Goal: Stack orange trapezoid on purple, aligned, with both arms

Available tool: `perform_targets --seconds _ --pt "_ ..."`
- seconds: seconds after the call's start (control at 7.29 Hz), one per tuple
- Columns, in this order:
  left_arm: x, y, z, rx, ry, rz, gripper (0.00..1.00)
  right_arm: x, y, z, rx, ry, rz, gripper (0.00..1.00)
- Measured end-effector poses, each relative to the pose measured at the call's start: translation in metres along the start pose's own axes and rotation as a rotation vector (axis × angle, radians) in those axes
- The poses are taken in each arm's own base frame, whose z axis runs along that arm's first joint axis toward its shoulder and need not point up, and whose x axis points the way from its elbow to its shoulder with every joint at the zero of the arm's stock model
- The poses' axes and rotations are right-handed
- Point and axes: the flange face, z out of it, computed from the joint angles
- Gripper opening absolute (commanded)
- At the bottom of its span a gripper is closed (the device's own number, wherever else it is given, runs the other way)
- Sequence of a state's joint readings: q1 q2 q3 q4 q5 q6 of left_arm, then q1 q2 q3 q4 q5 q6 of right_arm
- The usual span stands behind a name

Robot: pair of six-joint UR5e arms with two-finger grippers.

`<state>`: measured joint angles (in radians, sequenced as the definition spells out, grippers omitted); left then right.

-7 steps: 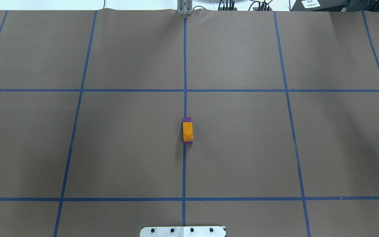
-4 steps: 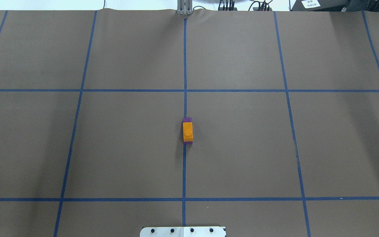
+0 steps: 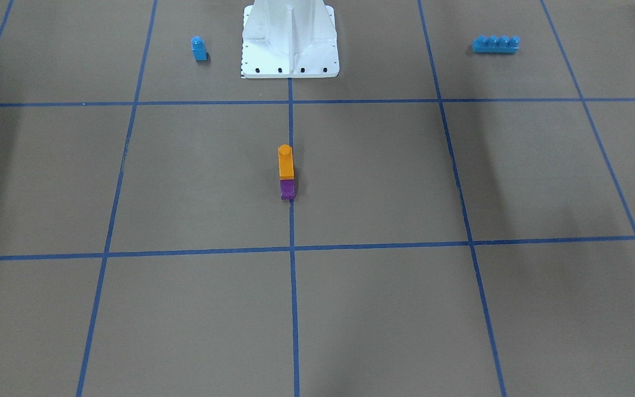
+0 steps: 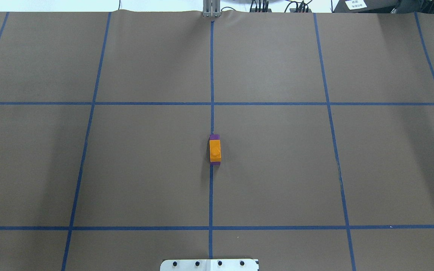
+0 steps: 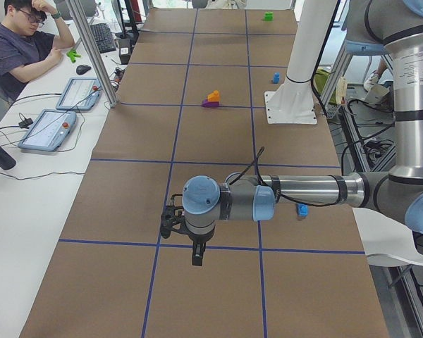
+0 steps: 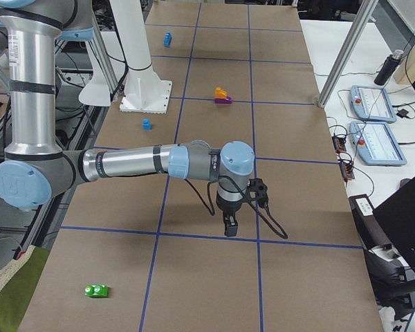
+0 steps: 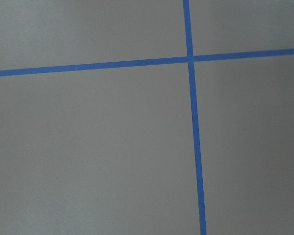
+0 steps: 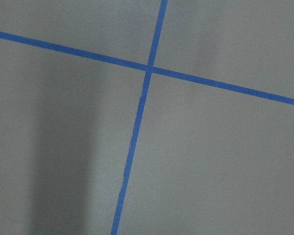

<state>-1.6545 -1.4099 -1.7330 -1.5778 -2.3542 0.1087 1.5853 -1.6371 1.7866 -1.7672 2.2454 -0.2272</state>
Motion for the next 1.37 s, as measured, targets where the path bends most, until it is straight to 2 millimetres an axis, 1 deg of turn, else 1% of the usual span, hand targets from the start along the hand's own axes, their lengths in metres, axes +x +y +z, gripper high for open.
perform_targets --seconds 0.14,0.41,0.69,1.37 --pt "0.004 -0.002 -0.005 0.010 -0.001 0.000 1.00 0.001 0.003 0.001 -0.003 -0.001 0.009 0.99" --pt "0.018 -0.006 -0.020 0.041 -0.003 0.033 1.00 0.002 0.010 0.005 -0.010 -0.002 0.019 0.99" --pt "0.028 -0.006 -0.030 0.062 -0.002 0.055 1.00 0.002 0.016 0.006 -0.011 -0.004 0.021 1.00" --pt "0.024 0.000 -0.026 0.058 -0.010 0.048 1.00 0.001 0.017 0.006 -0.008 -0.005 0.021 1.00"
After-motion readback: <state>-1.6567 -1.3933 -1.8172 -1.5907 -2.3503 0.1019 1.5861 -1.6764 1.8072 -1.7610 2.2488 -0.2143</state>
